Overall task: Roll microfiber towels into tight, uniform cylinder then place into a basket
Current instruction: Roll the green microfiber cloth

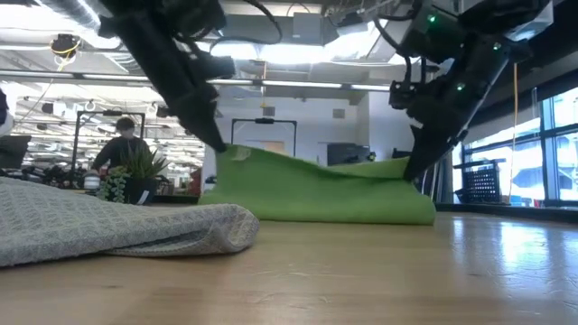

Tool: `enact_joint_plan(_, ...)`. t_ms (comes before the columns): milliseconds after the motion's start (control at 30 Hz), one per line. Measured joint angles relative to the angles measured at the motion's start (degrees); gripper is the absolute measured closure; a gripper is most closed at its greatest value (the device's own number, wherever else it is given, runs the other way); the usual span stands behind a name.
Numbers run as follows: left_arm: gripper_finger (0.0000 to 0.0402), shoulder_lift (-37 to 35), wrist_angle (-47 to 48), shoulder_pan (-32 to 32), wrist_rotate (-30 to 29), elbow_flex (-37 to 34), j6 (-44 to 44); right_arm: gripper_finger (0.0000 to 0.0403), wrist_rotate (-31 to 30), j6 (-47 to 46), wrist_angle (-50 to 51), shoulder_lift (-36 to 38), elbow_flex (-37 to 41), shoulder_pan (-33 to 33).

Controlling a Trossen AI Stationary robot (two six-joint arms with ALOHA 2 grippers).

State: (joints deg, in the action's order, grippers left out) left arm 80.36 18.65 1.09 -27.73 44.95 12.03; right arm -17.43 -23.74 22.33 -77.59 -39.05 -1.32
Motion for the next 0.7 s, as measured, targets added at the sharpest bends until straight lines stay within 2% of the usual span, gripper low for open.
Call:
enact_joint_plan(400, 0.0401, 8.7, -13.2, 6.7, -1.5, 0.0, -5.2, 0.0396, -7.9, 1.6, -0.4, 0.0, 0.0, -5.0)
enact_joint_plan(700, 0.0401, 10.1, -15.1, 9.8, -1.4, 0.0, -6.5, 0.0396, -8.1, 3.1, -0.7, 0.0, 0.0, -7.8)
